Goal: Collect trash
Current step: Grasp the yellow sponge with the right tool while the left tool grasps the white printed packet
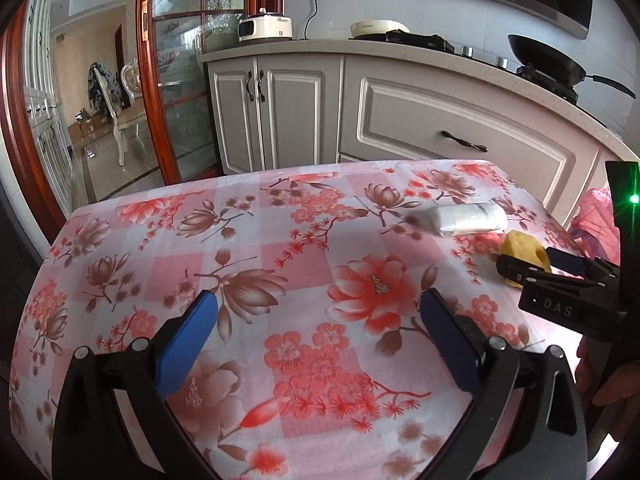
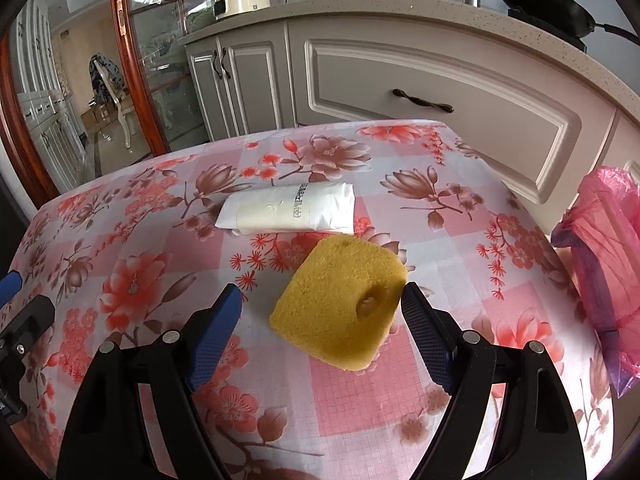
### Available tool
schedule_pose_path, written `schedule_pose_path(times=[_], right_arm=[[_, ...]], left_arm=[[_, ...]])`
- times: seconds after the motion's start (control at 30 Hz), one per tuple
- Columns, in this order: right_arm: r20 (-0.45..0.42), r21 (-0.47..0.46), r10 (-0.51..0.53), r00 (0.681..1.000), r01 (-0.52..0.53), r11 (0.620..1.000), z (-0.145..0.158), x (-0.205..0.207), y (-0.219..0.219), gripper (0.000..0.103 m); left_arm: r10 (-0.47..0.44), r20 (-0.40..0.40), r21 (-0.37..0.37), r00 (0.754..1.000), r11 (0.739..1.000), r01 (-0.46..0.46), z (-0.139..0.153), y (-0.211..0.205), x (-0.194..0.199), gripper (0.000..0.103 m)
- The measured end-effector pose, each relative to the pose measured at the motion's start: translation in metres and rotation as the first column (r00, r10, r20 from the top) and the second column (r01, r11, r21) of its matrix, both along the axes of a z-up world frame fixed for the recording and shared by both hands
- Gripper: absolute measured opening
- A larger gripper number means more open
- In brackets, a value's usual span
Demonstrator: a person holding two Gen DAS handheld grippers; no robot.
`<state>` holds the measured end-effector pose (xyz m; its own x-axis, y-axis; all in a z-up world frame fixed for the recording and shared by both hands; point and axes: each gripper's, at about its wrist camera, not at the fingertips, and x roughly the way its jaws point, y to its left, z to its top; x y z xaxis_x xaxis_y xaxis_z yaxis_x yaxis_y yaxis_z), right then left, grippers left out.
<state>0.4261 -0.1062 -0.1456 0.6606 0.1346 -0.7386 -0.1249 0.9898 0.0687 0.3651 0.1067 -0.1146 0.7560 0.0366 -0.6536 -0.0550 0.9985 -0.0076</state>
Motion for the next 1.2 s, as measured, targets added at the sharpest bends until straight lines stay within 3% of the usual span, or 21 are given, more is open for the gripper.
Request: schedule_pose_path(times=[0.2,0.4,0.9,1.2], right_arm=[[-0.018,-0.001,0.013,1.000,-0.013,1.000,-0.002,0.001,-0.001,0.058],[-0.003,0.038,0.010,1.000,-0.009,0.999,0.002,-0.006,-0.013,0.048],[0.045,0.120,-0.030,0.999,0.024,0.993,0.022,-0.026,-0.064,0.046],[0.061,0.149,-0.027,0.998,0.018,0.989,0.025,-0.040,-0.089,0.046]], left_arm=[[-0.017,-0.023,0.018,1.000,1.000,0.017,-0.003,-0.006,0.012,0.098],[-0.049,-0.025,0.045,0.998,0.998,0.050,0.000,-0.021,0.020,0.098],[-0.140,-0.053,0.092,0.989,0.985,0.145,-0.003,-0.069,0.041,0.098],[-0.262,-0.077,0.125,0.962,0.955,0.270,-0.012,-0.110,0.070,0.098]])
